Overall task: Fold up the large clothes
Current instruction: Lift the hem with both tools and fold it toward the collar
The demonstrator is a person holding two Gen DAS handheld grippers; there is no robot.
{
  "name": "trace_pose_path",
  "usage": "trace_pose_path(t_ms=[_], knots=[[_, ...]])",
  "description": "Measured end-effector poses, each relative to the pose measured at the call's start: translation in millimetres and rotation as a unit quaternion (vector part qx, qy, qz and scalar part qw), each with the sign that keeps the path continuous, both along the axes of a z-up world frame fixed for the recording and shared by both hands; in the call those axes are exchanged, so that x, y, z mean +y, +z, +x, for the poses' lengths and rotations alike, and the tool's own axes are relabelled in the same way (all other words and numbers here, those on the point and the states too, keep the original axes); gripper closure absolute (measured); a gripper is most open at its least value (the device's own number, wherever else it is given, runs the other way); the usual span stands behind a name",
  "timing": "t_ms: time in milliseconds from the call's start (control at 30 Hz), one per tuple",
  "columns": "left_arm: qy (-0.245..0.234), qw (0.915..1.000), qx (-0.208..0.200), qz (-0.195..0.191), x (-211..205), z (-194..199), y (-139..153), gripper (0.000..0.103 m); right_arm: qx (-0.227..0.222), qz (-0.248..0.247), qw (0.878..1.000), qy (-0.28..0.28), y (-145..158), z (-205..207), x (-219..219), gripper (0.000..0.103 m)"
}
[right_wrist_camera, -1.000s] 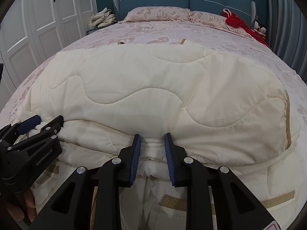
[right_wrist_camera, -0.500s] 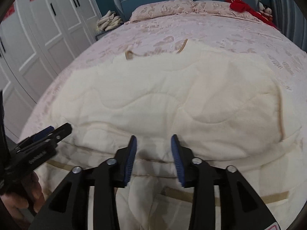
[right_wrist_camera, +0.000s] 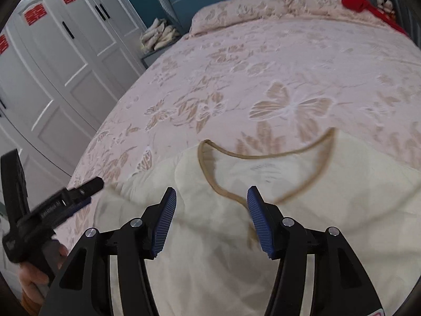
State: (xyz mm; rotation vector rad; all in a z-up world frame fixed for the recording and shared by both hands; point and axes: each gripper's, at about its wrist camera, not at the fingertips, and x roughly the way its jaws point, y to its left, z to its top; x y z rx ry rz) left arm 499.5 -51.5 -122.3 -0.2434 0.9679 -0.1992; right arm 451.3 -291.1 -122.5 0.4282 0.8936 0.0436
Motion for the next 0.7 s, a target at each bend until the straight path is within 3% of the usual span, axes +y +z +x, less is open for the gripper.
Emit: trace_pose_path(t_ms=[200, 267, 300, 333, 367, 500, 600, 700], knots=[[0.008, 0.9982, 0.010, 0.059, -5.8, 18.9, -37.0, 0.031, 0.059, 0.029, 0.998, 0.010, -43.4, 66.7, 22.7, 0.047], [0.014, 0.9975, 0.012, 0.068, -3.2, 19.2, -51.5, 0.030, 0.069, 0.029, 0.997, 0.006, -55.6, 72.5, 25.4, 0.053], [0.017, 0.9976, 0.011, 0.066, -1.0, 18.6, -55.1, 0.030, 0.063, 0.028, 0.998, 0.008, -58.8, 71.1, 27.5, 0.067], [0.022, 0.9981, 0.005, 0.058, 2.8, 17.2, -60.2, 0.029, 0.052, 0.029, 0.998, 0.014, -60.3, 70.5, 30.0, 0.093], [0.024, 0.9982, 0.000, 0.055, 3.6, 15.8, -62.0, 0.028, 0.046, 0.033, 0.998, 0.024, -61.2, 69.5, 31.6, 0.098], [0.023, 0.9968, -0.021, 0.074, -2.7, 11.3, -66.3, 0.026, 0.002, 0.013, 1.000, 0.009, -56.8, 58.8, 27.8, 0.100], [0.024, 0.9963, -0.027, 0.078, -3.9, 10.5, -68.1, 0.024, 0.013, 0.014, 1.000, -0.018, -73.1, 60.9, 20.9, 0.101], [0.026, 0.9956, -0.027, 0.086, -5.8, 11.2, -69.0, 0.023, 0.015, 0.020, 0.999, -0.038, -69.4, 60.8, 13.0, 0.100]])
